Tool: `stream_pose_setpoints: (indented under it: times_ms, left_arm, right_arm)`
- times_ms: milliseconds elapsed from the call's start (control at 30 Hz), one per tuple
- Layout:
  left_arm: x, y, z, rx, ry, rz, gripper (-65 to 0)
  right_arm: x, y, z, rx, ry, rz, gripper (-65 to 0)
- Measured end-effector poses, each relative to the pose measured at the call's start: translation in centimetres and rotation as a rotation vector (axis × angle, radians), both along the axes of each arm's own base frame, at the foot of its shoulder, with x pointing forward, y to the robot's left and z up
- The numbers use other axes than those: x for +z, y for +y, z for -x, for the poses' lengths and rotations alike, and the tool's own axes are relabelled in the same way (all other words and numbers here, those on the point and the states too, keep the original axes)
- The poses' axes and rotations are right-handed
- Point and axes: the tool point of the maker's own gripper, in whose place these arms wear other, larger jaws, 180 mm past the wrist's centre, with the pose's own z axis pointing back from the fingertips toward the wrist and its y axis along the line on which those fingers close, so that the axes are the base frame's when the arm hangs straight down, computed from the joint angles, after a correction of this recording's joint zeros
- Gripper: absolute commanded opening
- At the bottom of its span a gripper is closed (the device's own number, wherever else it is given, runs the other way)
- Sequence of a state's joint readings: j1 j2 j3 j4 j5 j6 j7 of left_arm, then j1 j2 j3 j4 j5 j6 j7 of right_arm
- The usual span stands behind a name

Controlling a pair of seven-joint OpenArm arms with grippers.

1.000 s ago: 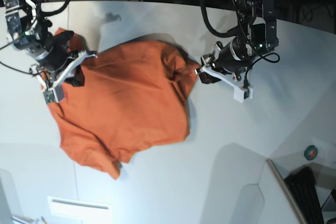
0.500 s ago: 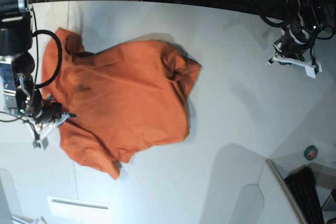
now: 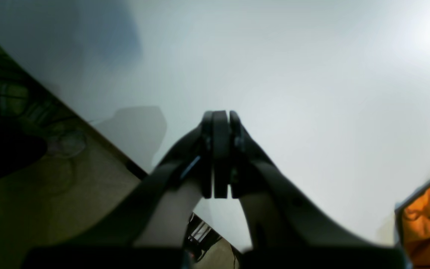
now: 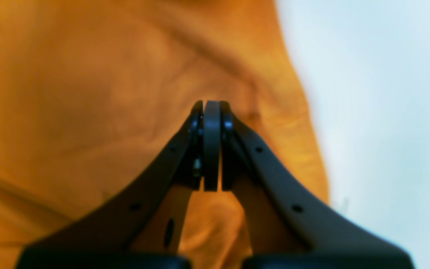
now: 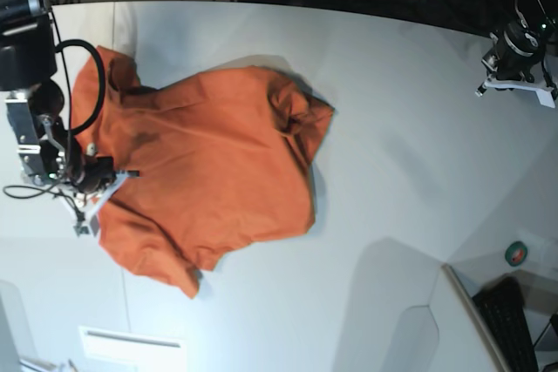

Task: Layout the t-shirt on the table in an organized manner, then fold the t-shirt properly
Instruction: 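Pull the shirt corner with the right gripper away from the left gripper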

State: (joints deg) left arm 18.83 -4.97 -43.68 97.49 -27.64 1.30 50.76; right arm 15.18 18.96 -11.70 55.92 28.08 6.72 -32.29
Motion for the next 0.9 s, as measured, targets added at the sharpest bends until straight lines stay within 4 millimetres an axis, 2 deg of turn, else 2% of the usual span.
stream_pose_setpoints:
  times_ms: [100,167,267,433,500,667,767,900]
  left_arm:
    - [0.0,-0.3,-0.2,0.000,-0.007,0.009,-65.0]
    - [0.0,-0.2,-0.2,-0.001,-0.007,0.006,-65.0]
    - [0.0,-0.1,-0.1,0.002,-0.006,0.006,-65.0]
    - [-0.1,0.0,0.1,0.004,0.001,0.003,-65.0]
    - [-0.1,0.1,0.1,0.004,0.002,0.002,-65.0]
    - [0.0,0.1,0.1,0.005,-0.002,0.001,-65.0]
    - [0.0,0.2,0.1,0.007,-0.001,-0.001,-65.0]
    - [0.2,0.6,0.2,0.003,0.003,-0.010,-65.0]
  right_arm:
    - [-1.2,0.1,-0.2,0.009,0.027,0.009,-65.0]
    - [-1.4,-1.2,-0.7,-0.022,0.018,0.022,-65.0]
    - [-2.4,-3.4,-0.3,-0.071,0.037,0.045,-65.0]
    - [-2.4,-5.2,-0.7,-0.138,0.001,0.039,-65.0]
    - [-2.4,-7.0,-0.4,-0.212,-0.004,0.052,-65.0]
    - [-2.1,-13.4,0.6,-0.367,0.003,0.163,-65.0]
    - [-2.0,-15.1,1.0,-0.398,-0.001,0.190,-65.0]
    - [-1.0,-15.8,-0.1,-0.423,-0.056,0.206,-65.0]
